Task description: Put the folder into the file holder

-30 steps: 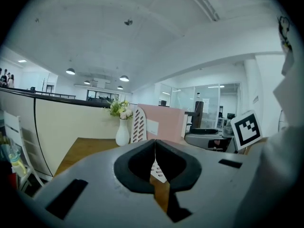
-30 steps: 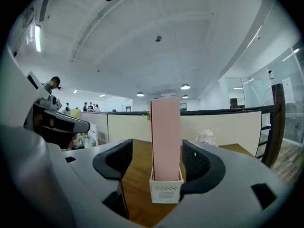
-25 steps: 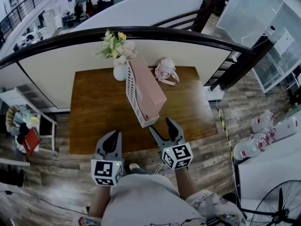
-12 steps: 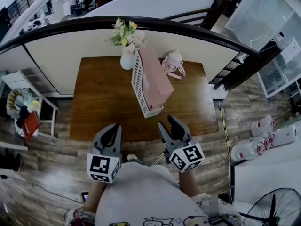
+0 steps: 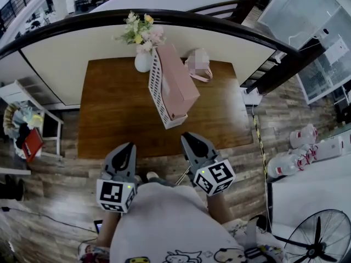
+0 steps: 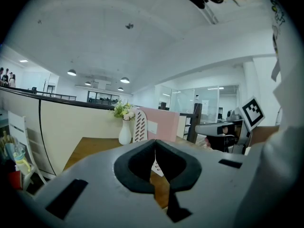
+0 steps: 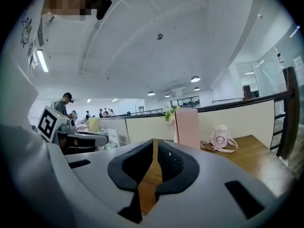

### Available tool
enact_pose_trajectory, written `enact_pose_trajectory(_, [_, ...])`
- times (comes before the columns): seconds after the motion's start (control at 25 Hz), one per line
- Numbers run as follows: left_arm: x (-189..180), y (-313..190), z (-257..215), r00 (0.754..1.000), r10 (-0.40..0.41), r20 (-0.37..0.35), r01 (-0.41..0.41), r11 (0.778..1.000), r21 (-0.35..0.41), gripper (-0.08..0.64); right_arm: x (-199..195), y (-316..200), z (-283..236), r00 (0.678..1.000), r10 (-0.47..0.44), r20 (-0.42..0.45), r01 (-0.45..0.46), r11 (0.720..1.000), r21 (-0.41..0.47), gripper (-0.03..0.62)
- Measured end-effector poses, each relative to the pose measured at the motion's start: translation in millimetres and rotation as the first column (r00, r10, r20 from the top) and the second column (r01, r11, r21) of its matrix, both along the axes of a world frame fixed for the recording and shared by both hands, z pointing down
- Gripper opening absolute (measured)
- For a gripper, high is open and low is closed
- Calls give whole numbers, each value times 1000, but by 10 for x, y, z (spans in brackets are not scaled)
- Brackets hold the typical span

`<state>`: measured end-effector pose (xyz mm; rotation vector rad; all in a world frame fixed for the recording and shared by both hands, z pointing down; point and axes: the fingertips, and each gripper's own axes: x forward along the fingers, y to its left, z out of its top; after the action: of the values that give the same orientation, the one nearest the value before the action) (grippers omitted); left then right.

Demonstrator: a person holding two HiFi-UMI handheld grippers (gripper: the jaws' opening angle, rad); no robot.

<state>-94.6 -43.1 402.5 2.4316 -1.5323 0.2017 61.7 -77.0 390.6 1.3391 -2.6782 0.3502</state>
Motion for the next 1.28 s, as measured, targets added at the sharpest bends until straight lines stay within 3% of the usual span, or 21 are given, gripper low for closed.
enact_pose_trajectory(0.24, [-89,43,85,1000,-18,-4,18,1000,-22,6,-21,37,46,996,16,84,-12,999,-49,5])
enact_pose_trajectory(0.52, [-145,76,152,1000,-28,0,28,999,-39,6,-60,54,96,994,2,109,7,996,-84,2])
enact_pose_trajectory(1.28, [-92,-9,164,1000,-3,15,4,999,-45,6,-76,-14,133,996,-16,87,24,995,-93,0])
